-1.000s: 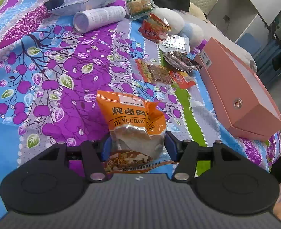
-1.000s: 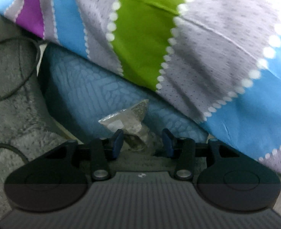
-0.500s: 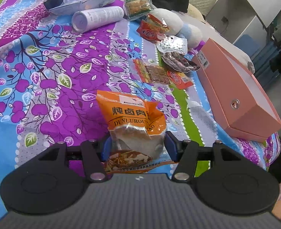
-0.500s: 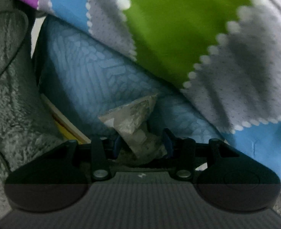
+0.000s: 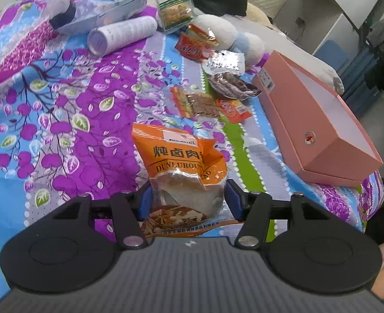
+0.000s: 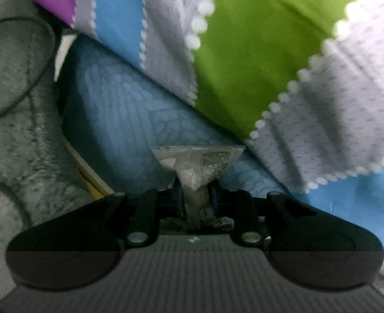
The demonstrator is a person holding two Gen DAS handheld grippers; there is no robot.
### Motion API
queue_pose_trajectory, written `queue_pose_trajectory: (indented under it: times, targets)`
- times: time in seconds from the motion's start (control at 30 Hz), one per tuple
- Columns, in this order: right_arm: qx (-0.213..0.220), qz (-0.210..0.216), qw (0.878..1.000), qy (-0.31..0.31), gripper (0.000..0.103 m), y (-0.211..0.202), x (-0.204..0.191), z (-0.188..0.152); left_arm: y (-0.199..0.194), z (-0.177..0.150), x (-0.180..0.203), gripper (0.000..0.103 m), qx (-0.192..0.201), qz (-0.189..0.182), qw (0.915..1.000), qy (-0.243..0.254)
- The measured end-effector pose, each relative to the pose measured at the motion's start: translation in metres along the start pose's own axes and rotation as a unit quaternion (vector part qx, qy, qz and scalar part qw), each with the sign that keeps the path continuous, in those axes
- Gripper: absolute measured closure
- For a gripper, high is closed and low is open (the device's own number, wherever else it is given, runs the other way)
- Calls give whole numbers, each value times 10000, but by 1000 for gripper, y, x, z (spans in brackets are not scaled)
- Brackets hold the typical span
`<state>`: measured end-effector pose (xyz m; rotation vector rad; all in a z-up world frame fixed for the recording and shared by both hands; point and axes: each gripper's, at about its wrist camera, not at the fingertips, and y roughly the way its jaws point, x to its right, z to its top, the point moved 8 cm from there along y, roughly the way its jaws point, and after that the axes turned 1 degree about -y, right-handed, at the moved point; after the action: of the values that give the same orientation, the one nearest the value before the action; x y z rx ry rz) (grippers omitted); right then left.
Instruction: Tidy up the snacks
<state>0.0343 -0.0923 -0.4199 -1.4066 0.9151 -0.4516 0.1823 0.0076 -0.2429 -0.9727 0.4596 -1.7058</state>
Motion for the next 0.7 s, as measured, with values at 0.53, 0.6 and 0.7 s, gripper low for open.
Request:
queue_pose_trajectory:
  times: [0.53, 0.6, 0.7]
  targets:
    - [1527, 160, 9869, 493, 80, -104, 22, -9, -16, 10, 44, 41, 67, -168, 9988, 449]
    - [1765, 179, 9825, 574, 80, -115, 20, -10, -17, 13, 50, 41, 70, -201, 9985, 497]
    - [2194, 184, 9726, 746, 80, -140, 19, -11, -17, 19, 59, 41, 86, -223, 9980, 586]
